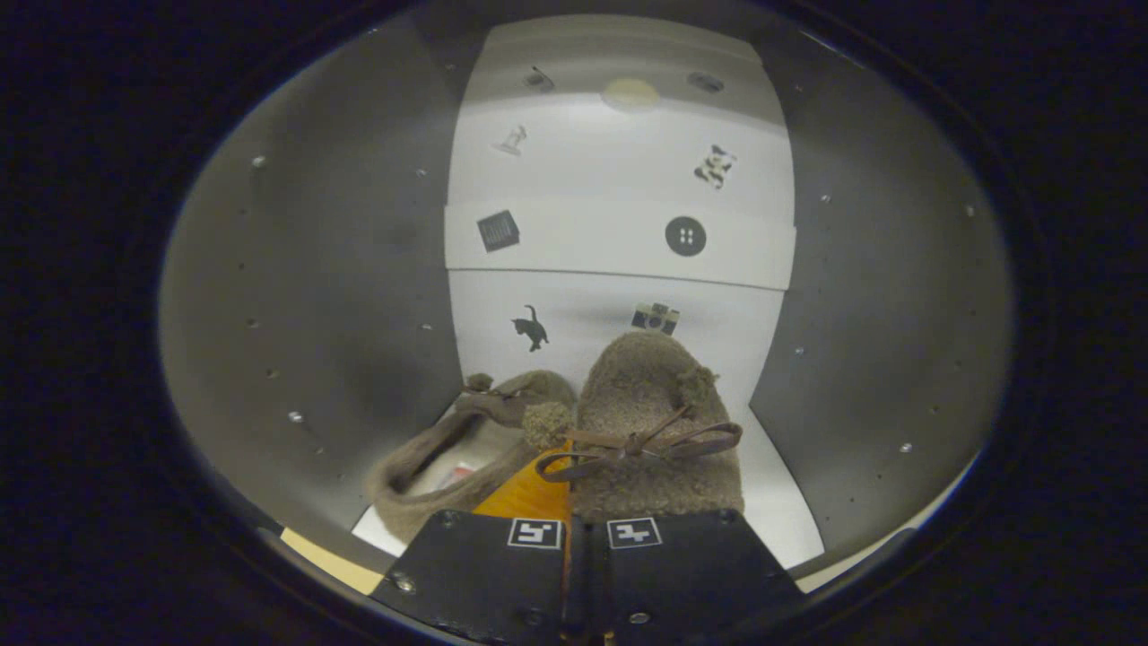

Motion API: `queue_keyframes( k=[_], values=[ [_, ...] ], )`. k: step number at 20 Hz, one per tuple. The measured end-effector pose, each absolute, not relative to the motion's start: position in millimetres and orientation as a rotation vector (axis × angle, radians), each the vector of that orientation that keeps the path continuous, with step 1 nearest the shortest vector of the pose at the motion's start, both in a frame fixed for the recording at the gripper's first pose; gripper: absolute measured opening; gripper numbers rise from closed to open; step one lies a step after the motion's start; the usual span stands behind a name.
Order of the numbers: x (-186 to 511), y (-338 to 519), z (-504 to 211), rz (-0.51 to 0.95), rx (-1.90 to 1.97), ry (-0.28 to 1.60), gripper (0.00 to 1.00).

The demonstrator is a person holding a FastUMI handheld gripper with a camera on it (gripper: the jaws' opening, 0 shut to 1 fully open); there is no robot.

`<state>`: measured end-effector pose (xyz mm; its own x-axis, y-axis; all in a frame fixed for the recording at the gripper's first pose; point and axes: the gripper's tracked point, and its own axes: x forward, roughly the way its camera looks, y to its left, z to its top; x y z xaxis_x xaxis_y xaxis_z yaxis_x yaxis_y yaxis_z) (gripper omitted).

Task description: Open the shoe cabinet door, grab the shoes and put them into the shoe cabinet, then close the shoe cabinet door.

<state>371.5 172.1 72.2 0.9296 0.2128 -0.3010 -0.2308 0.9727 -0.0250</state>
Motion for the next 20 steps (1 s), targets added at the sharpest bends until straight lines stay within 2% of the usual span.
queue_keyframes(
  k=[9,15,20],
  values=[
    [404,172,42,0.21,0.005,0.479,0.06],
    [396,169,47,0.193,0.013,0.469,0.33],
    [357,168,71,0.219,0.069,0.394,0.56]
  ],
)
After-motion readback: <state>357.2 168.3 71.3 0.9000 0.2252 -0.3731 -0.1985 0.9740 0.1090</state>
